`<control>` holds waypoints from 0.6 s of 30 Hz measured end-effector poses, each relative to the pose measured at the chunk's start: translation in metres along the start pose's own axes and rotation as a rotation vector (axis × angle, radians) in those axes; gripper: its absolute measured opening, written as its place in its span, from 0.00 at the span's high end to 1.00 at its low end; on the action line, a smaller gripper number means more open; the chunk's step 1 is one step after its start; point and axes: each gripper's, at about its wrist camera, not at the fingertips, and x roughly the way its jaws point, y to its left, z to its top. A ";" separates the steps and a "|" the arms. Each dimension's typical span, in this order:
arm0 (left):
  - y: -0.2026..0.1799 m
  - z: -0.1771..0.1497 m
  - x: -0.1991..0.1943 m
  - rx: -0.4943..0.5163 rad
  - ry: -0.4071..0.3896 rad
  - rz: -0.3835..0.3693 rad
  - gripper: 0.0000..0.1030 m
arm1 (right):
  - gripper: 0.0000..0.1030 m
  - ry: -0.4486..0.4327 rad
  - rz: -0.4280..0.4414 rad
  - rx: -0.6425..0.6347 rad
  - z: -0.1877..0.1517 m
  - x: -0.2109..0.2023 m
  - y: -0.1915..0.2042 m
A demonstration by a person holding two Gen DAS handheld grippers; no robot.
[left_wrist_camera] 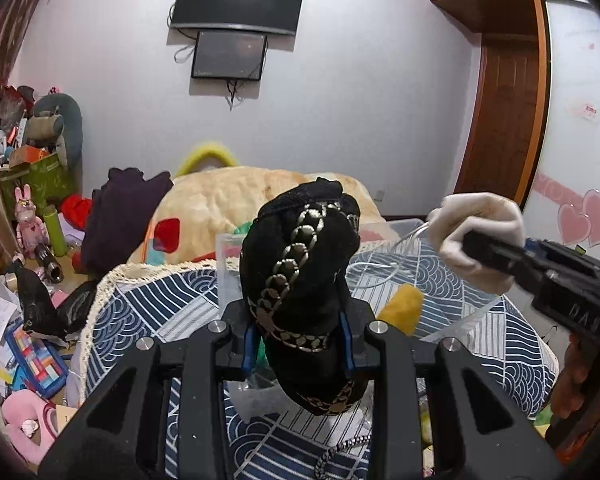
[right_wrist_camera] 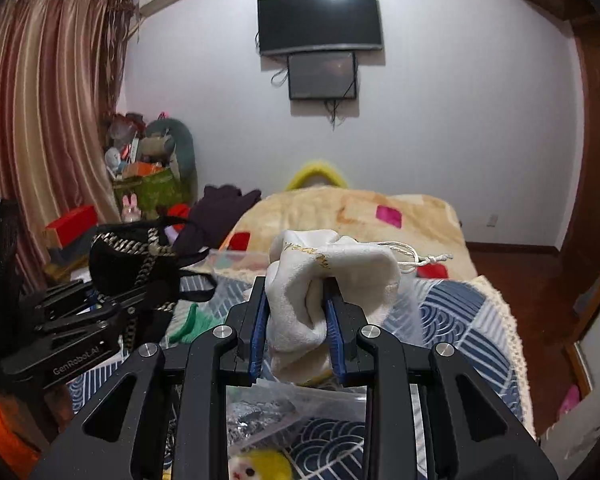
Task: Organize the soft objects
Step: 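Place the black bag into the box with the left tool while the right tool places the white pouch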
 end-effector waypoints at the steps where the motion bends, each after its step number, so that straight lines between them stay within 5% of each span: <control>1: 0.000 0.001 0.003 -0.001 0.005 -0.002 0.70 | 0.77 0.013 0.007 -0.002 0.000 0.003 0.000; 18: -0.011 -0.003 0.050 0.000 0.118 -0.055 0.69 | 0.77 0.231 0.076 0.034 -0.015 0.048 -0.009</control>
